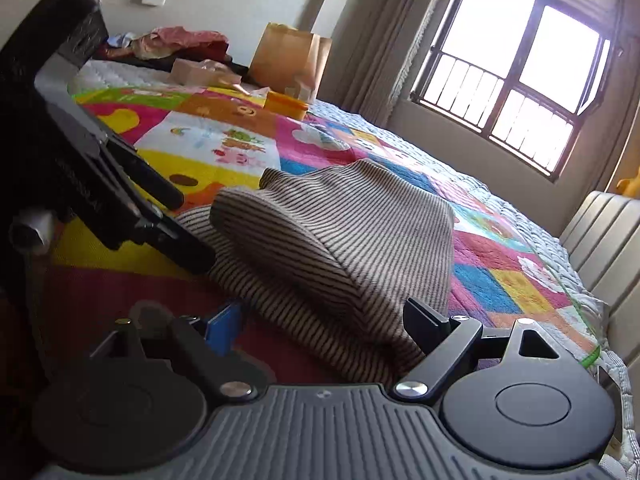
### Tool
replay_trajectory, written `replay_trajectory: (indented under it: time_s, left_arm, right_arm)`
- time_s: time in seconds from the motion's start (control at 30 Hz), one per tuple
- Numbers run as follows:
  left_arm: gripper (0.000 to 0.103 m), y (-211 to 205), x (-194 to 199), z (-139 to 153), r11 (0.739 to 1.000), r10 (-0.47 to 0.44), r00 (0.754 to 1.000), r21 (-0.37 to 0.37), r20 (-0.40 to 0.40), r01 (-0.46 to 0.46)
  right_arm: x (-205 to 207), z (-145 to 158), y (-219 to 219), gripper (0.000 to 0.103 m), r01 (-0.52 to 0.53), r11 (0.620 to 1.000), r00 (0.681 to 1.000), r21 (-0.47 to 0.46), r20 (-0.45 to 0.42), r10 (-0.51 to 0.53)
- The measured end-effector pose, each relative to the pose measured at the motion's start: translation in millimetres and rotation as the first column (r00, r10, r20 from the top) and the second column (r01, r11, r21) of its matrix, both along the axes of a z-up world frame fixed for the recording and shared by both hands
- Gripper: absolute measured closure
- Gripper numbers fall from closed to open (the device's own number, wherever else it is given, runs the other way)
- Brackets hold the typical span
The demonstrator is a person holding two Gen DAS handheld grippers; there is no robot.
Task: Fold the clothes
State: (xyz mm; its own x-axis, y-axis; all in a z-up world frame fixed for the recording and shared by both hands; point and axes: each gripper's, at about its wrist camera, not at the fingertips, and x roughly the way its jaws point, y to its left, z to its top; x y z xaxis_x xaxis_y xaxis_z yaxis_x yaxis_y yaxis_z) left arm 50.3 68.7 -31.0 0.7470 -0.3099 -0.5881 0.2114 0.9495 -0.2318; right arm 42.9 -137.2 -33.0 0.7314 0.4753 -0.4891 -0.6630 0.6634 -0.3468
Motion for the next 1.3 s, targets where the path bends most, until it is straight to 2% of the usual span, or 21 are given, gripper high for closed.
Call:
replay_trajectory:
  time_s: [0.13,0.2,0.3,0.37,0.43,0.57,0.67,0.87,1.13,1.23,1.3]
  left_arm:
    - [0.000,3,1,0,1.000,-0.006,1.000,-0.015,-0.012,0.006]
    - [0.000,3,1,0,1.000,-0.012,1.000,-0.011,-0.008,0.012]
    - [0.000,2,0,-1,1.000,-0.029,1.000,-0.002,0.006,0.029]
    - [0.000,2,-1,0,0.999,-0.044,0.999,-0.004,0.014,0.044]
    - [0.000,3,-3,0,0.998,-0.063,0.998,-0.005,0.019,0.063]
    - [0.000,2,-5,-1,0.995,-0.099,0.995,0.013,0.026,0.098]
    - [0.000,2,-4,-2,0.994,-0.110,0.994,0.011,0.025,0.110]
    - [0.000,3,4,1,0.993,-0.117,0.993,-0.034,0.023,0.117]
    - [0.000,2,11,3,0.991,-0.116,0.993,-0.067,0.019,0.117]
    - [0.000,7,8,6,0.993,-0.102,0.994,-0.064,0.029,0.104]
    - [0.000,12,3,10,0.993,-0.097,0.994,-0.058,0.042,0.099]
  right_arm:
    - [1,-5,15,0.013,-0.007,0.999,0.999,-0.045,0.035,0.009]
    - [6,-2,16,0.013,0.007,0.999,1.000,-0.038,0.020,-0.006]
    - [25,5,7,0.016,0.077,0.997,0.995,0.028,-0.069,-0.075]
    - [47,8,-8,0.016,0.154,0.982,0.972,0.106,-0.193,-0.132]
    - [62,7,-24,0.016,0.200,0.963,0.945,0.179,-0.296,-0.141]
    - [68,8,-31,0.016,0.213,0.954,0.930,0.212,-0.342,-0.132]
    - [64,11,-27,0.016,0.202,0.960,0.941,0.196,-0.312,-0.134]
    - [38,15,-13,0.016,0.089,0.994,0.991,0.059,-0.102,-0.083]
    - [19,6,6,0.015,-0.043,0.999,0.998,-0.031,0.035,0.044]
    - [15,3,18,0.016,-0.098,0.993,0.994,-0.069,0.048,0.101]
    - [27,10,14,0.025,-0.065,0.998,0.998,0.006,-0.026,0.065]
